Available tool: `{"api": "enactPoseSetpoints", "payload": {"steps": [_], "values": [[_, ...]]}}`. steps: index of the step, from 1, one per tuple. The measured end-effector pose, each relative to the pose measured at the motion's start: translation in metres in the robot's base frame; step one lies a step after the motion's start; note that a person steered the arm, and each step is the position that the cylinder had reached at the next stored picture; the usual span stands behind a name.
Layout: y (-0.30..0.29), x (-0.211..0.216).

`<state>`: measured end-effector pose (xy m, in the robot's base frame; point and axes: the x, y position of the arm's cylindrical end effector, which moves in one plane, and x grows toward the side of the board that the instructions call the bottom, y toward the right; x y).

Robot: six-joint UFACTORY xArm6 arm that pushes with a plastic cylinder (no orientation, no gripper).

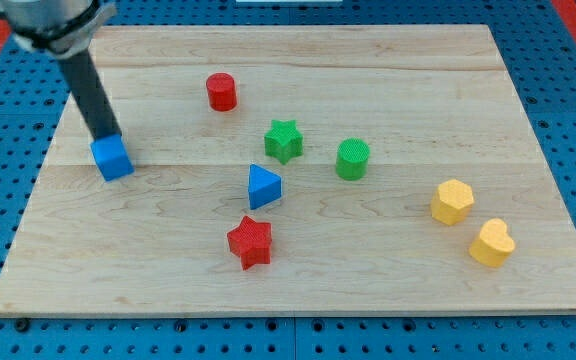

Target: Push the blue cube into the red star

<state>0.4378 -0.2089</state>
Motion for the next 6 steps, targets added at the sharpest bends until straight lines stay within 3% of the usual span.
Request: {"api": "enactPoseSetpoints", "payload": {"steps": [1, 2, 3, 4, 5, 6], "values": [[0.057, 0.076], [0.042, 0.104], [-0.012, 0.096], [0.012, 0.146], [0.041, 0.139], [0.028, 0.133]]}}
